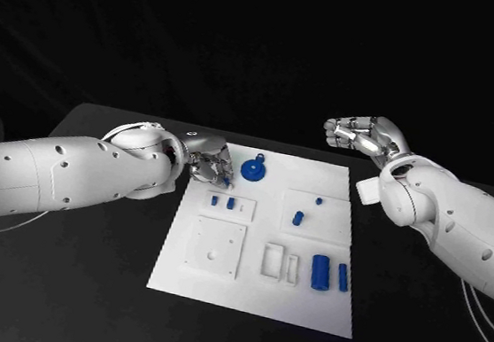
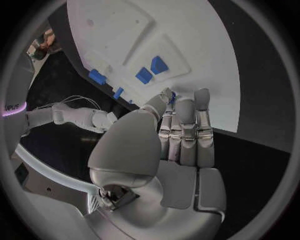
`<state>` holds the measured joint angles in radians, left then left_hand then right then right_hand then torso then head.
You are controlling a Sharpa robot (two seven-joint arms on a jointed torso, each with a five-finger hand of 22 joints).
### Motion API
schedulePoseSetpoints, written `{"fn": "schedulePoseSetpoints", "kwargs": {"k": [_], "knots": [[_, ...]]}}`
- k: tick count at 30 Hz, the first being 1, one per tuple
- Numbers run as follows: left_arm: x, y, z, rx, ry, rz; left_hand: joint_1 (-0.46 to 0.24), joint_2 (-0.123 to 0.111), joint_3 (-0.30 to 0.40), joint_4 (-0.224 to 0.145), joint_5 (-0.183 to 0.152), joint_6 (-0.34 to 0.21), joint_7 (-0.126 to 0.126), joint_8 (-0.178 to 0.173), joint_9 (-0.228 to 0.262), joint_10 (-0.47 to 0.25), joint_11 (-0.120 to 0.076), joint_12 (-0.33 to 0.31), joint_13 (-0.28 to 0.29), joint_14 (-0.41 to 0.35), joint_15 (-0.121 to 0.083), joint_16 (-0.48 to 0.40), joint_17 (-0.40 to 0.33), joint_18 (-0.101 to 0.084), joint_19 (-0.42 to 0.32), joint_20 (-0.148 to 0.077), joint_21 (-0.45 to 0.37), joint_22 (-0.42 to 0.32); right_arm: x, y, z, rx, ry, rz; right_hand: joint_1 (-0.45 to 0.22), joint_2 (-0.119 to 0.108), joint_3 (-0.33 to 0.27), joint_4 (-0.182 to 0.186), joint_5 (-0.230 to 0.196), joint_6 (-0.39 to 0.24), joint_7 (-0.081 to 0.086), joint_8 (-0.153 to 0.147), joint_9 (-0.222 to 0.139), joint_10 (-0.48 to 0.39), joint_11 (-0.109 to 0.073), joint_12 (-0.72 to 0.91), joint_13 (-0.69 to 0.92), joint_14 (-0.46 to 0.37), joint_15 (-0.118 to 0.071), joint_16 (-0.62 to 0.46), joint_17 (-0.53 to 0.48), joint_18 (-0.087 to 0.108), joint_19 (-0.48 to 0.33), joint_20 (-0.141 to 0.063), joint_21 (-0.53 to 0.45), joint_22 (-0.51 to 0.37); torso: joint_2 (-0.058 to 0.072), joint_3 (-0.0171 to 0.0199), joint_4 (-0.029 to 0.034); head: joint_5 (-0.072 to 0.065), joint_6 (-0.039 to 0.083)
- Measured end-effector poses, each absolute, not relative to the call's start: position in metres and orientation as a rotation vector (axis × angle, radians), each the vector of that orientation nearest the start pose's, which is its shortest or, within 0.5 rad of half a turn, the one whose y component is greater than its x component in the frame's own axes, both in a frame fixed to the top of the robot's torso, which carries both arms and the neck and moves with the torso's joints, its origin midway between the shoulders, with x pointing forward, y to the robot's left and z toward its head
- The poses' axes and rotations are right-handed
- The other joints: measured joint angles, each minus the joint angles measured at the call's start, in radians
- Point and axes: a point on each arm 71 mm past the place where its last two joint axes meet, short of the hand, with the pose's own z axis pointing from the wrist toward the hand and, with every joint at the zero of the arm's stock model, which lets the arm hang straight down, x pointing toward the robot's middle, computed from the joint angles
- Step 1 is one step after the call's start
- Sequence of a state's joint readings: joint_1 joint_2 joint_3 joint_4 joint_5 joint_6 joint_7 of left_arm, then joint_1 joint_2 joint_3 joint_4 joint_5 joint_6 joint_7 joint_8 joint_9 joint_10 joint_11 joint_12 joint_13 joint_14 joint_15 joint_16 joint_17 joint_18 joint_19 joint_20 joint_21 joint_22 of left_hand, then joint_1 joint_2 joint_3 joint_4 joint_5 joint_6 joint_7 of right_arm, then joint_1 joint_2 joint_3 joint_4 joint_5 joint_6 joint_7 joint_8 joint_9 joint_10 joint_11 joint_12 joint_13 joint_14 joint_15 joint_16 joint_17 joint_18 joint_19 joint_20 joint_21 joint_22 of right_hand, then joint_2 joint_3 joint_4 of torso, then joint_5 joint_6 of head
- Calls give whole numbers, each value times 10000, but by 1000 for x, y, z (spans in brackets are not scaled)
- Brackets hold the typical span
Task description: Assemble the parts on the task board
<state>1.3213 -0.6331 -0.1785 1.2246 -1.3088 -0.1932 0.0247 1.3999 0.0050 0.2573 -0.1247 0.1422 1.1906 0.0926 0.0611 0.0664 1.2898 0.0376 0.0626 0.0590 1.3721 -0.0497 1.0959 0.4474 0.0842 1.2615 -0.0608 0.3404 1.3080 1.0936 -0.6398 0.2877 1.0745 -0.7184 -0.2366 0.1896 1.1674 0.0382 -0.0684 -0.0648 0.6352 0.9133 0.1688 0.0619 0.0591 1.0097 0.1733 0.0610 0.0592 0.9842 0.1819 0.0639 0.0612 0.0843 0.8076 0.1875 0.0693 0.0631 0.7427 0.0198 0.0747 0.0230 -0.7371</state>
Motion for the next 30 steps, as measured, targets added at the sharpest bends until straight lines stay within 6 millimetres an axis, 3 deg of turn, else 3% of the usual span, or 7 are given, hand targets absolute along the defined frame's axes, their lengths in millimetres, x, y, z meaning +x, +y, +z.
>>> {"fn": "schedulePoseSetpoints", "kwargs": {"k": [30], "knots": [[537,171,-192,2273,17892,-6733,51,-52,-1,0,0,-49,-14,-2,9,0,-1,0,-5,-1,1,0,-3,0,1,0,0,-4,573,-247,-164,6856,14464,11298,0,0,27,27,0,0,0,0,0,0,0,0,0,0,0,0,0,1,0,0,0,0,-2,-2,-5,-23,-23]]}}
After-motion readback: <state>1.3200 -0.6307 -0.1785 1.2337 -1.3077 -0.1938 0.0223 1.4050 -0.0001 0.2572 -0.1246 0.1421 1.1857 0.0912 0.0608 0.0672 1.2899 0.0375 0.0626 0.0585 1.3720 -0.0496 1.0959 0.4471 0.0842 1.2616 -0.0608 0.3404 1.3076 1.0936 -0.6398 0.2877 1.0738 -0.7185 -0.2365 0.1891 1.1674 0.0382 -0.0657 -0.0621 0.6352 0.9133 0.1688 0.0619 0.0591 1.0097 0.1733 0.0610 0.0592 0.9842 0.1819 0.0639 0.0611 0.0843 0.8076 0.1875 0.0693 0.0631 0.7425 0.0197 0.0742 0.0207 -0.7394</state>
